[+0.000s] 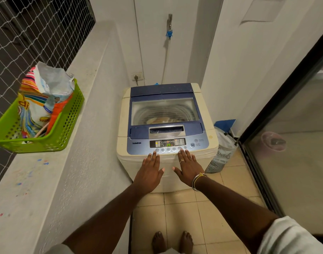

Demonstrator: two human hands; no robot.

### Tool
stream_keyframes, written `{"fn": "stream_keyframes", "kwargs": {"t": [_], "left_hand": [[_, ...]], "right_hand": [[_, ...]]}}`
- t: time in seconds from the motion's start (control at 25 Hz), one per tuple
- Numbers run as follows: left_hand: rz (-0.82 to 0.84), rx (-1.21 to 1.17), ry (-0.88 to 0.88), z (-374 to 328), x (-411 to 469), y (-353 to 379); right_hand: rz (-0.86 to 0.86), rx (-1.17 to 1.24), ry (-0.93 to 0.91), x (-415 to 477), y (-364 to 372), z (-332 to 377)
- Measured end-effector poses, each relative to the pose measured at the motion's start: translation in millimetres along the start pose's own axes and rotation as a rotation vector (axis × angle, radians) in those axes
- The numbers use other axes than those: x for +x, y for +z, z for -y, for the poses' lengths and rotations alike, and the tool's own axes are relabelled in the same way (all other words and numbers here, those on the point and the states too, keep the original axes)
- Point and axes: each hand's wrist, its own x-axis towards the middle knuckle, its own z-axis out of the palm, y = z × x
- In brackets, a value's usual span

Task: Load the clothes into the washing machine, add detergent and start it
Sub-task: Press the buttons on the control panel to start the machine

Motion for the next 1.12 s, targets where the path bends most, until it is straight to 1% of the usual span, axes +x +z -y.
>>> {"fn": "stream_keyframes", "kwargs": {"t": [0.48,0.64,0.88,1.12], "left_hand": [[-0.017,-0.076,-0.016,8,1,-12],[-0.032,-0.139,-0.009,8,2,-18],[-0.096,-0.215,0.009,5,1,-29],[-0.096,-0.279,0.008,-3,2,-32]], "right_hand": [[-0.032,0.074,-0.006,-2,-8,-7],[-0.094,0.152,0.031,-6,-17,-9],[-0.205,0.265,0.033,-16,-30,-10],[-0.194,0.238,0.034,-21,-33,-15]]}}
